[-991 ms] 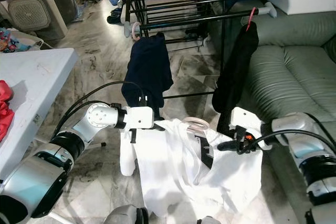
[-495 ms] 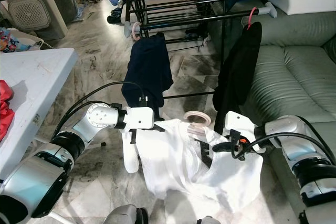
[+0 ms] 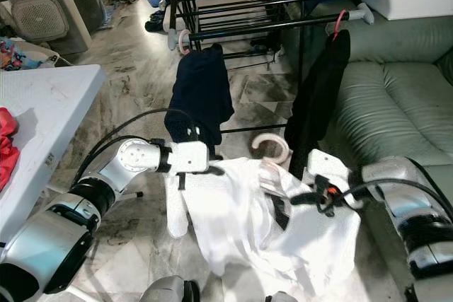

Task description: Hang hanger

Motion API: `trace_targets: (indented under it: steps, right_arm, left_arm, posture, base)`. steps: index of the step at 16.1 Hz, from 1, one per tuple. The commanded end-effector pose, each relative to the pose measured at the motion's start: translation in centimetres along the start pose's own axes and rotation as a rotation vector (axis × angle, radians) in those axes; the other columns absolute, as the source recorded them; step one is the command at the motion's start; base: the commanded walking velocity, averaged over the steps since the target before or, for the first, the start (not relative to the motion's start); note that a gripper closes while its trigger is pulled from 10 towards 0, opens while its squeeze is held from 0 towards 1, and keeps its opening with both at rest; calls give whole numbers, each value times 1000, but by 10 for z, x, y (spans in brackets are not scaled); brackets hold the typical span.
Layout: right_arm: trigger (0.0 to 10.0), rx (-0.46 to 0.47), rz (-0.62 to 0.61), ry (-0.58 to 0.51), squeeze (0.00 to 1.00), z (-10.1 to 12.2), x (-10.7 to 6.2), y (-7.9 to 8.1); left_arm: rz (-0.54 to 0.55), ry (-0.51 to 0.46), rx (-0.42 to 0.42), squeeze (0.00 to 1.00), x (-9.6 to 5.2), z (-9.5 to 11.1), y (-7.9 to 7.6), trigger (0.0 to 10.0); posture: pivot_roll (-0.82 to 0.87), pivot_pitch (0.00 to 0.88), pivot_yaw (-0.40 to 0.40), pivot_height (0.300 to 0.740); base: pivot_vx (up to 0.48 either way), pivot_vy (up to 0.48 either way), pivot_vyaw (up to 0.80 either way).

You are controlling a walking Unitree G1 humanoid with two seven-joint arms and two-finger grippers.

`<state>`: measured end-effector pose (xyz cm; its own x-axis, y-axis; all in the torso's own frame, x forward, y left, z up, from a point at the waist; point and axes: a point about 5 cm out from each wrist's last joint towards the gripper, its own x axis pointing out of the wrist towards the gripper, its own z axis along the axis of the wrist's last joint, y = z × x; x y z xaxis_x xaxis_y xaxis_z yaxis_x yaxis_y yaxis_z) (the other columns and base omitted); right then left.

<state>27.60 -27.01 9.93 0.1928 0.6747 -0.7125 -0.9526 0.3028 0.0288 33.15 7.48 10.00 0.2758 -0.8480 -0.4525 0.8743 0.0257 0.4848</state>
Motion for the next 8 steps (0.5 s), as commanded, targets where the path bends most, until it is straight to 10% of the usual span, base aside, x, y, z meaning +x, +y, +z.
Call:
trace_targets:
  steps: [1,8]
  right_arm:
    - [0,-22,-29,-24,0,6,-5,-3]
    - [0,80,-408,-7,0,-4,28,-12]
  left_arm:
    - [39,13,-23,1000,-7,-5,3,10000]
    - [275,-35,-187,1000,-18,-18,6,10000]
  posture:
    - [-84,0,82,740]
    - [-99,0,100,740]
  base:
    - [0,0,0]
    - [0,0,0]
